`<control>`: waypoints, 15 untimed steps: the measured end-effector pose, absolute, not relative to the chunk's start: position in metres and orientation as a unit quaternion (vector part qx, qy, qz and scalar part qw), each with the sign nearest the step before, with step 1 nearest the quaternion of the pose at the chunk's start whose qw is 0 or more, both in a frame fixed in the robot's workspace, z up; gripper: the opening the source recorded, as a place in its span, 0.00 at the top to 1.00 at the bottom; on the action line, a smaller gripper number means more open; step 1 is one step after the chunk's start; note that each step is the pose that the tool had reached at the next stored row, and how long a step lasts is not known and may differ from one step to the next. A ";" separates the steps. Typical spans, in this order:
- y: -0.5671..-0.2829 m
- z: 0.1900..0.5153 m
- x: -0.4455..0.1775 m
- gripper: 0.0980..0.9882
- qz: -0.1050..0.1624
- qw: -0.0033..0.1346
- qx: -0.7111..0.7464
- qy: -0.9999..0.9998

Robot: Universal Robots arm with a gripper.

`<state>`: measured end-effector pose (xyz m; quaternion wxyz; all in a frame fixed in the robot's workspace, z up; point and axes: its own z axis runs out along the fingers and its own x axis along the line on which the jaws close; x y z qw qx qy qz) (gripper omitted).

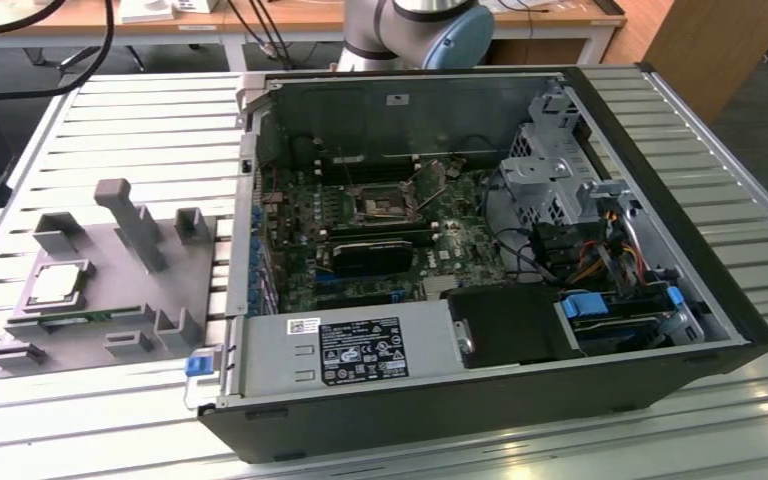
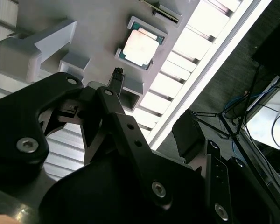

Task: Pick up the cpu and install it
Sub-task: 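Pick up the cpu and move it towards the insertion slot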

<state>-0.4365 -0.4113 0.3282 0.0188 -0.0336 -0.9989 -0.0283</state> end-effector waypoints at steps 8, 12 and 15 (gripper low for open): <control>-0.411 0.323 -0.436 0.32 -0.028 0.021 -0.034 -0.999; -0.412 0.318 -0.436 0.32 -0.028 0.022 -0.034 -0.999; -0.412 0.316 -0.436 0.32 -0.028 0.022 -0.034 -0.999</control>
